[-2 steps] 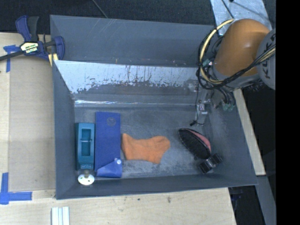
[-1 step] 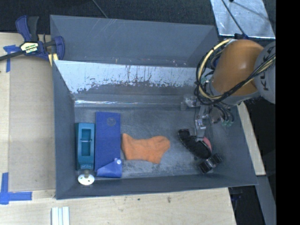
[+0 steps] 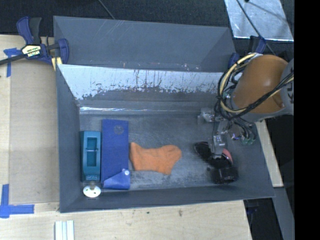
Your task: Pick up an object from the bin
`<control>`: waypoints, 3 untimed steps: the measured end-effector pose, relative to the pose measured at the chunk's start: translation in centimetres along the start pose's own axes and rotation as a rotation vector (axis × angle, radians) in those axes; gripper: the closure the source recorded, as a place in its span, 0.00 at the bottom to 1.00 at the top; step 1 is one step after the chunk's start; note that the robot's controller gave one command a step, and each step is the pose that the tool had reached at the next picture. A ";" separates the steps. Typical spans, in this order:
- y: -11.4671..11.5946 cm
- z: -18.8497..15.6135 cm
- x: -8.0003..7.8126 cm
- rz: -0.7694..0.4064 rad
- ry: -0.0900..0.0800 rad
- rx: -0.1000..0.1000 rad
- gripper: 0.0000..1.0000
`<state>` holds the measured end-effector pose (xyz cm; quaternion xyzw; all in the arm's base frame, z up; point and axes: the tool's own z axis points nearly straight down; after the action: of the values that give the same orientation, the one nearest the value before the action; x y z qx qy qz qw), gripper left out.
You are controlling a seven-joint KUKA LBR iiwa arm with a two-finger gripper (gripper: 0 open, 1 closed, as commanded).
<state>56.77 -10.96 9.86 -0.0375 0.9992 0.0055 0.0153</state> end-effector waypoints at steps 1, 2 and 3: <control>-0.2 0.1 -0.1 -0.005 0.001 0.008 0.00; 0.9 1.9 -4.1 -0.015 0.014 0.012 0.00; 6.9 2.8 -1.9 0.038 0.025 0.011 0.00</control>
Offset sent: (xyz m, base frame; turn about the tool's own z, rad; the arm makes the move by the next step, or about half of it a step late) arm 0.0565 0.0208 -0.0286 -0.0210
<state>58.27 -3.88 7.19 -0.0185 0.9998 -0.0001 0.0031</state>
